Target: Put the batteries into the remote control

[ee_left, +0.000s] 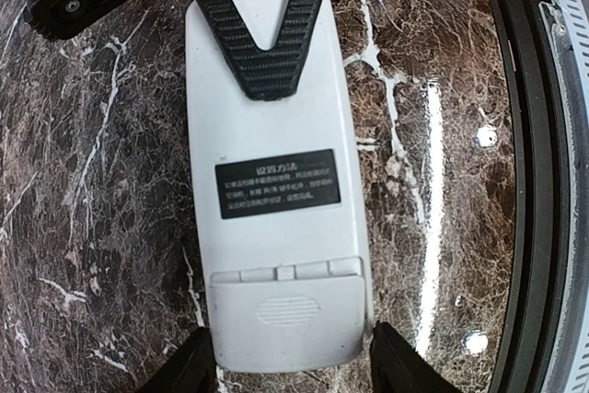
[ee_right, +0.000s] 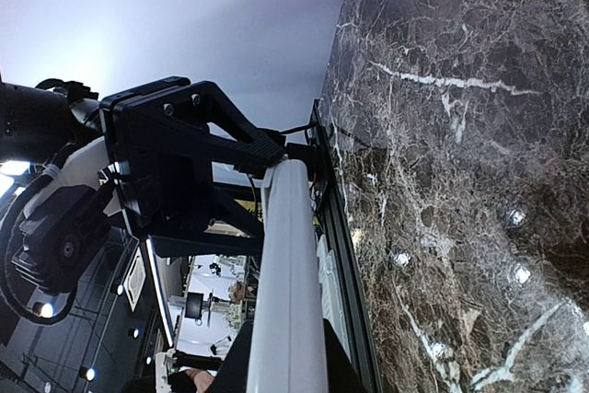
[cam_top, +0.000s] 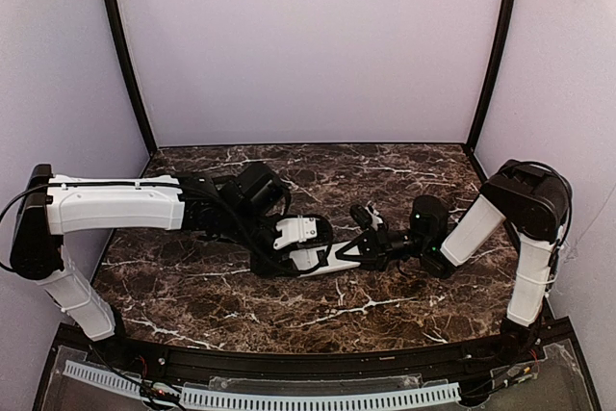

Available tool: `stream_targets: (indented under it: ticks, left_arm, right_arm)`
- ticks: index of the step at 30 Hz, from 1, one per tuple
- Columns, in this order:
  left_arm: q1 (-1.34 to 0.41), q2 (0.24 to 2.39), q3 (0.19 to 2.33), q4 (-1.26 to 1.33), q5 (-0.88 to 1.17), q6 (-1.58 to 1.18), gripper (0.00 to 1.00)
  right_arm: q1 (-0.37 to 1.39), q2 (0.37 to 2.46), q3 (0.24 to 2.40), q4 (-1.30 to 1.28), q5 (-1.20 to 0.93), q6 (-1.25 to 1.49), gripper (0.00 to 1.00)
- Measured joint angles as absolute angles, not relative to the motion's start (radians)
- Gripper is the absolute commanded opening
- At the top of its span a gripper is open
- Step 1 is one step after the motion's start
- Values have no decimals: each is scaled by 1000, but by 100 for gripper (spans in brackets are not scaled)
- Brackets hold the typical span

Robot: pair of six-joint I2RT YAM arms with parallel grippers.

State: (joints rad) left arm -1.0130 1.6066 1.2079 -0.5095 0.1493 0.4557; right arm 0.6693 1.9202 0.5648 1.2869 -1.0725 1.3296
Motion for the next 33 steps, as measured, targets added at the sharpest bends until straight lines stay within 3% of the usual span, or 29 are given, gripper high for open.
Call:
stream_targets:
  ticks: [7, 25, 33]
  left_arm:
    - [-1013, 1607, 1208, -510, 153, 456, 61]
    - [-1013, 1604, 1209, -483, 108, 415, 81]
    - [-942, 1494, 1202, -402, 219, 294, 82]
  right_arm:
    - [669, 1920, 564, 1288, -1072, 1338, 0]
    - [669, 1920, 555, 1295, -1068, 1363, 0]
    - [664, 1920, 553, 1295, -1056, 1363, 0]
